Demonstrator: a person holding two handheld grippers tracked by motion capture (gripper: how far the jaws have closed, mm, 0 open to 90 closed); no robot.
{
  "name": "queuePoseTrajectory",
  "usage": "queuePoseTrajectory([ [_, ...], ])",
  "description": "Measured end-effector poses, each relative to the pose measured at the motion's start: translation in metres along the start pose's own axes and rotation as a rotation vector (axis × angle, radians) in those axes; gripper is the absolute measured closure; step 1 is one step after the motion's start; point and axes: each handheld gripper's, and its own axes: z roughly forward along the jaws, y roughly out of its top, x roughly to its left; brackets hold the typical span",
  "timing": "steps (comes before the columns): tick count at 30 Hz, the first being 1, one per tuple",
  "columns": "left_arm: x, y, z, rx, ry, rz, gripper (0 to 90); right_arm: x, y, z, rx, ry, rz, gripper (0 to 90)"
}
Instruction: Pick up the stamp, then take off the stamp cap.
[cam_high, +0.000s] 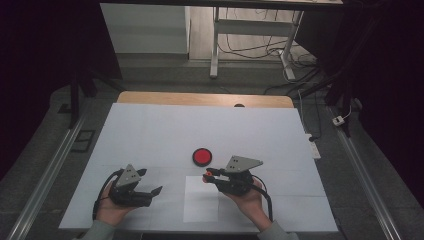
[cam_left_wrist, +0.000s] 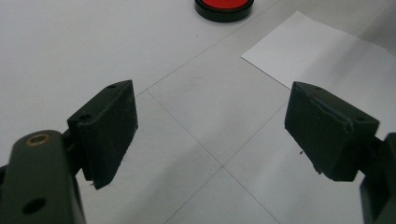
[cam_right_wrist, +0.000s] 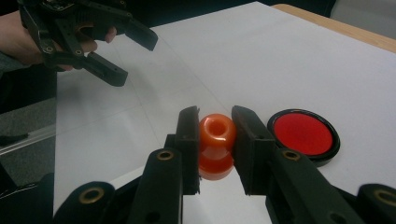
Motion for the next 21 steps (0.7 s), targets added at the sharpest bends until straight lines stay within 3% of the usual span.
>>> queuePoseTrajectory([
  [11, 0.0, 0.001, -0.001, -0.01, 0.0, -0.002, 17.5, -0.001, 0.0, -0.002, -0.006, -0.003, 0.001, 72.4],
  [17, 0.0, 0.008, -0.006, -0.064, -0.039, -0.059, 17.5, -0.001, 0.0, -0.003, -0.009, -0.006, 0.002, 72.4],
  [21, -0.003, 0.013, -0.005, -0.068, -0.044, -0.046, 17.7, -0.001, 0.0, -0.003, -0.008, -0.007, 0.001, 72.4],
])
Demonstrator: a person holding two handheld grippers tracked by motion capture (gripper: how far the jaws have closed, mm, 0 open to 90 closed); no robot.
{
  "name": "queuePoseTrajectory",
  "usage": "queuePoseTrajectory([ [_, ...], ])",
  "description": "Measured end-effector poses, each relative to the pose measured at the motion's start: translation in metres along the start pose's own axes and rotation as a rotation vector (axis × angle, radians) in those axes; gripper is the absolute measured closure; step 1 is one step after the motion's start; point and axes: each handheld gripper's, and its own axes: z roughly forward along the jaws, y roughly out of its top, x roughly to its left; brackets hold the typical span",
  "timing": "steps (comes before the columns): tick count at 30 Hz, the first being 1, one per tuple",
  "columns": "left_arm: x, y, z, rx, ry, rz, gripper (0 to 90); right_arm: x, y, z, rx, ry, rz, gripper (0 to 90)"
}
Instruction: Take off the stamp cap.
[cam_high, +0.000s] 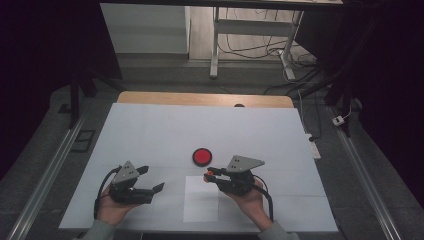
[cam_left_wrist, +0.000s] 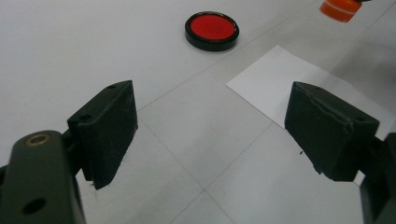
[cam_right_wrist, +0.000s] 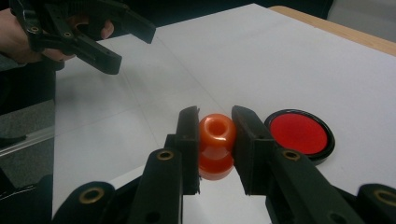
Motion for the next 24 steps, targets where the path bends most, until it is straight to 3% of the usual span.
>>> queuePoseTrajectory([
  [9, -0.008, 0.009, 0.005, 0.013, -0.001, 0.065, 18.4, 0.001, 0.0, 0.001, 0.002, 0.003, 0.002, 72.4],
  [24, -0.021, 0.027, 0.017, 0.011, -0.019, 0.128, 18.9, 0.001, 0.0, 0.001, -0.003, 0.004, 0.002, 72.4],
])
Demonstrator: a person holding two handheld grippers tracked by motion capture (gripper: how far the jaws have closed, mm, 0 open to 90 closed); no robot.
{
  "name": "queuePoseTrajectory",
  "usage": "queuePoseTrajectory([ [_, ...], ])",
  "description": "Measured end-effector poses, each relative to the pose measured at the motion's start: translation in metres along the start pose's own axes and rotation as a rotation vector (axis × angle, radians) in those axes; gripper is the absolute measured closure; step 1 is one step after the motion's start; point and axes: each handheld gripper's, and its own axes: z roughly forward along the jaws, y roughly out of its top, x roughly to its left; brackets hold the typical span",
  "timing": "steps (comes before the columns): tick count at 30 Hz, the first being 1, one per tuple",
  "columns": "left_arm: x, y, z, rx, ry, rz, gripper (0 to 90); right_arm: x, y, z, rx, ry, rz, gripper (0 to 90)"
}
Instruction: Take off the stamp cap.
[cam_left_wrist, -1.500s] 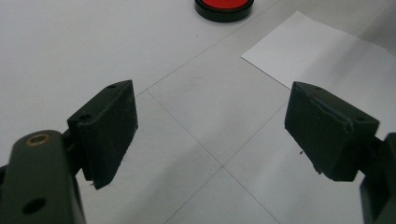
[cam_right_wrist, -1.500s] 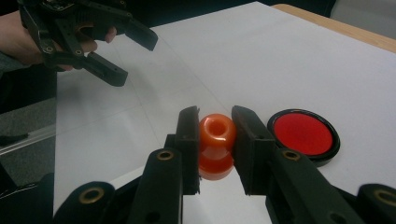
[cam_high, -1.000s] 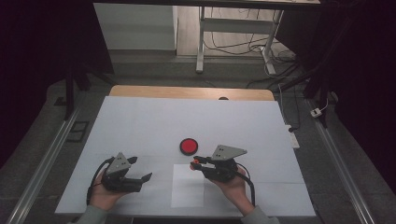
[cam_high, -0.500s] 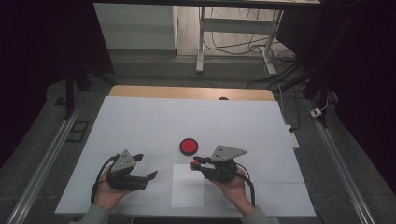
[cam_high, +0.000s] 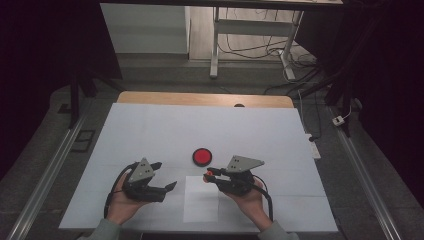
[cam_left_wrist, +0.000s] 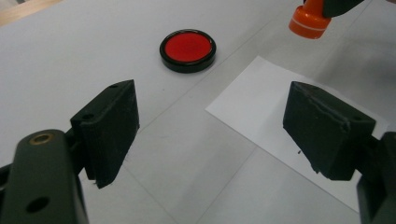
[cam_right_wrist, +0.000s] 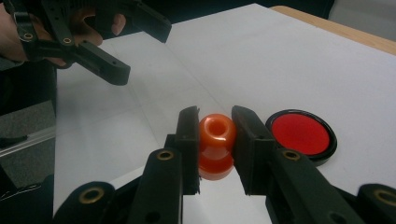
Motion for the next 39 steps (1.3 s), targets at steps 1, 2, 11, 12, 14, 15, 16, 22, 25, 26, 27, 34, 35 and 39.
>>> queuePoseTrajectory([
  [1, -0.001, 0.001, 0.001, 0.0, -0.003, 0.005, 18.9, 0.0, 0.0, 0.0, 0.003, 0.0, -0.002, 72.4],
  [2, -0.002, 0.003, 0.002, 0.0, -0.005, 0.011, 19.0, 0.0, 0.001, -0.001, 0.003, 0.0, -0.001, 72.4],
  [11, -0.011, 0.013, 0.015, 0.026, -0.018, 0.067, 19.3, 0.0, 0.0, 0.0, 0.001, 0.003, -0.002, 72.4],
  [12, -0.012, 0.014, 0.017, 0.026, -0.021, 0.07, 19.3, 0.0, 0.001, 0.0, 0.0, 0.003, -0.002, 72.4],
  [14, -0.013, 0.017, 0.019, 0.029, -0.022, 0.076, 19.3, 0.0, 0.001, 0.0, -0.001, 0.003, -0.002, 72.4],
  [15, -0.014, 0.018, 0.02, 0.028, -0.023, 0.079, 19.3, 0.0, 0.001, 0.0, -0.001, 0.003, -0.002, 72.4],
  [16, -0.015, 0.018, 0.021, 0.029, -0.024, 0.081, 19.3, 0.0, 0.001, 0.0, -0.001, 0.003, -0.002, 72.4],
  [22, -0.02, 0.024, 0.026, 0.029, -0.037, 0.096, 19.4, 0.0, 0.001, 0.0, -0.005, 0.002, -0.001, 72.4],
  [25, -0.022, 0.027, 0.029, 0.03, -0.045, 0.107, 19.5, 0.0, 0.001, 0.0, -0.005, 0.002, -0.001, 72.4],
  [26, -0.023, 0.028, 0.03, 0.03, -0.048, 0.108, 19.5, 0.0, 0.001, 0.0, -0.005, 0.002, -0.001, 72.4],
  [27, -0.024, 0.028, 0.031, 0.028, -0.049, 0.109, 19.5, 0.0, 0.001, 0.0, -0.006, 0.002, -0.001, 72.4],
  [34, -0.028, 0.032, 0.037, 0.033, -0.056, 0.123, 19.6, 0.0, 0.001, 0.0, -0.007, 0.002, -0.001, 72.4],
  [35, -0.029, 0.033, 0.037, 0.032, -0.057, 0.124, 19.6, 0.0, 0.001, 0.0, -0.007, 0.002, -0.001, 72.4],
  [39, -0.031, 0.035, 0.04, 0.034, -0.062, 0.13, 19.7, 0.0, 0.001, 0.0, -0.007, 0.001, -0.001, 72.4],
])
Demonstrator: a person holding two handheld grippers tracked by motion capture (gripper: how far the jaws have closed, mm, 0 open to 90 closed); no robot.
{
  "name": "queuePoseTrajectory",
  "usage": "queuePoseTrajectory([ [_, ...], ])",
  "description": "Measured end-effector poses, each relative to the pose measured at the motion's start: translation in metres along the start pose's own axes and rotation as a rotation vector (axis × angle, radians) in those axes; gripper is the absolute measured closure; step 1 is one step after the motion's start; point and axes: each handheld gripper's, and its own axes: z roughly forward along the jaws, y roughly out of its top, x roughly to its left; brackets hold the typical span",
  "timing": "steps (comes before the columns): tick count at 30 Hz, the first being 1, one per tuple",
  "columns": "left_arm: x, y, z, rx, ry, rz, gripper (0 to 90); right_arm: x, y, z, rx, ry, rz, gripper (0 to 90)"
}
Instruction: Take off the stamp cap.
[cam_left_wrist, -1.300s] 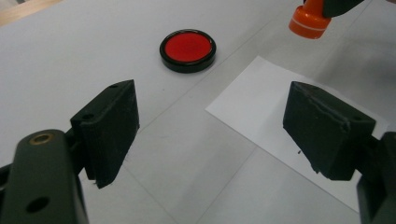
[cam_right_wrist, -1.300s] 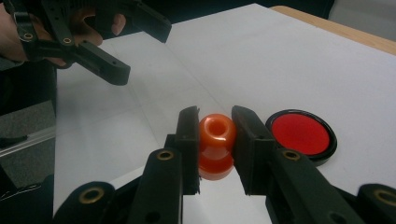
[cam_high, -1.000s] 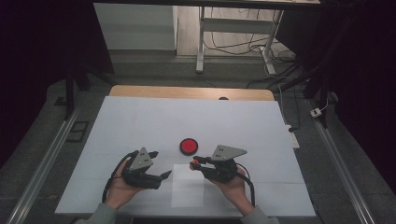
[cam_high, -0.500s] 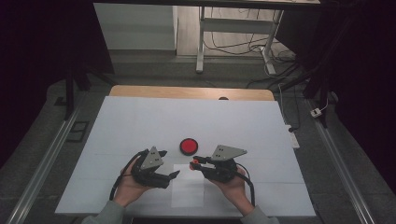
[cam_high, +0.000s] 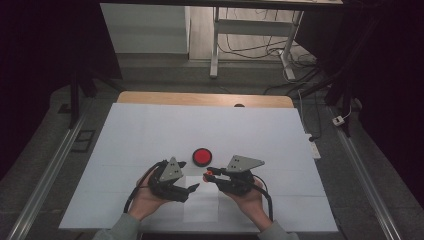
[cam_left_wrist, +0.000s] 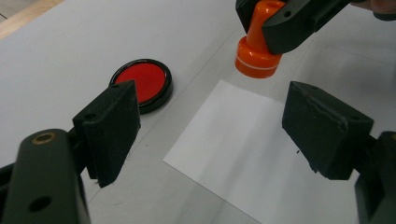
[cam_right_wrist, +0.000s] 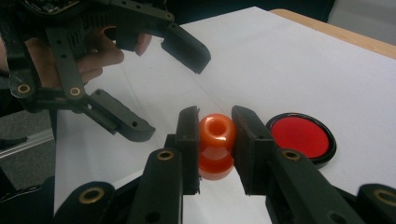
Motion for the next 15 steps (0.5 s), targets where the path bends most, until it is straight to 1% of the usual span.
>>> queuePoseTrajectory([
  [15, -0.008, 0.007, 0.013, 0.011, -0.024, 0.024, 21.6, 0.0, 0.0, 0.0, 0.0, -0.001, -0.001, 72.4],
])
